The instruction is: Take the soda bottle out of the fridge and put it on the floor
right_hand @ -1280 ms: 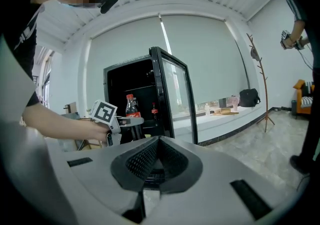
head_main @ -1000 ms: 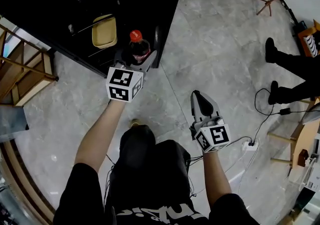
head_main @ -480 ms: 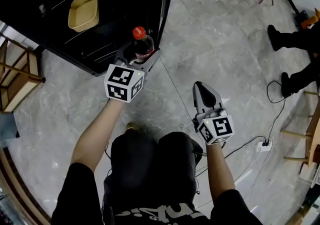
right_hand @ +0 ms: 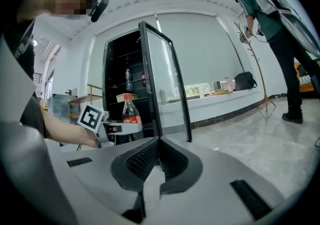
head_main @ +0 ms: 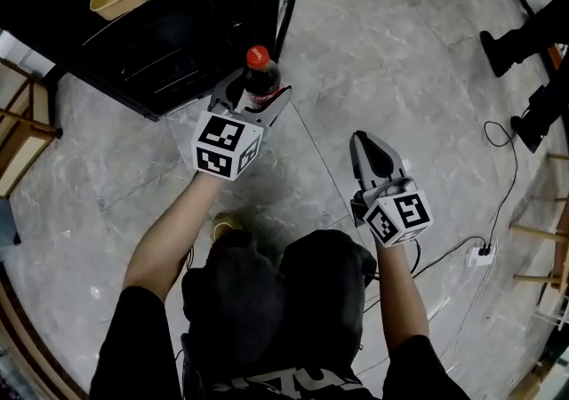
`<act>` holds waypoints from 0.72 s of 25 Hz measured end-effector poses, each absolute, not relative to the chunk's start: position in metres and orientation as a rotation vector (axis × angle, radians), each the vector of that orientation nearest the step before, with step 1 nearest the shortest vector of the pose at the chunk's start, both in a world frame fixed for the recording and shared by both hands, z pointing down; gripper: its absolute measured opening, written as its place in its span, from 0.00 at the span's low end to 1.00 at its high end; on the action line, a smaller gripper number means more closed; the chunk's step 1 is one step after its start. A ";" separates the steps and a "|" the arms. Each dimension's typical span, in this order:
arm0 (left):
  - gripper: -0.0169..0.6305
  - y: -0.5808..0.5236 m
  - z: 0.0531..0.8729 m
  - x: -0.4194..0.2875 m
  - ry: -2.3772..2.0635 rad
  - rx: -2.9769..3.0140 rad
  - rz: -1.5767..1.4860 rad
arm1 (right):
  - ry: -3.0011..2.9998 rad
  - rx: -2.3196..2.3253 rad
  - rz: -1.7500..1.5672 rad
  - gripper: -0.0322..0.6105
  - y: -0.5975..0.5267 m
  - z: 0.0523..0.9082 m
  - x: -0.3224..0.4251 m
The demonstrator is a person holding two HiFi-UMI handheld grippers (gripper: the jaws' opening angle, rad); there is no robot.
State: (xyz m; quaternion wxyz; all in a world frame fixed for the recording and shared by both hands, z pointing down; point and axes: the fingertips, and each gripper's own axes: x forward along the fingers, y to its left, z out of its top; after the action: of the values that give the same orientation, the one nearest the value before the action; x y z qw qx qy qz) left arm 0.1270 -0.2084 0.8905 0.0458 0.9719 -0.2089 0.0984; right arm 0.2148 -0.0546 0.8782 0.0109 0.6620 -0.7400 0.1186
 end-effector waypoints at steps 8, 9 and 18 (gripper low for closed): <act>0.51 -0.181 0.972 0.149 -0.519 2.988 0.311 | -2.306 2.029 0.388 0.09 -0.040 0.913 0.206; 0.51 -0.177 0.982 0.152 -0.513 2.989 0.310 | -2.306 2.028 0.388 0.09 -0.037 0.916 0.206; 0.51 -0.152 1.064 0.172 -0.461 2.993 0.340 | -2.266 2.028 0.435 0.09 -0.020 0.945 0.212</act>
State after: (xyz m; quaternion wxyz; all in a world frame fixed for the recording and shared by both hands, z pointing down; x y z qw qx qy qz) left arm 0.1719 -0.1523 1.0636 0.0473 0.9811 -0.1510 0.1116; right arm 0.2117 -0.0204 0.9451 0.0349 0.6599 -0.7371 0.1415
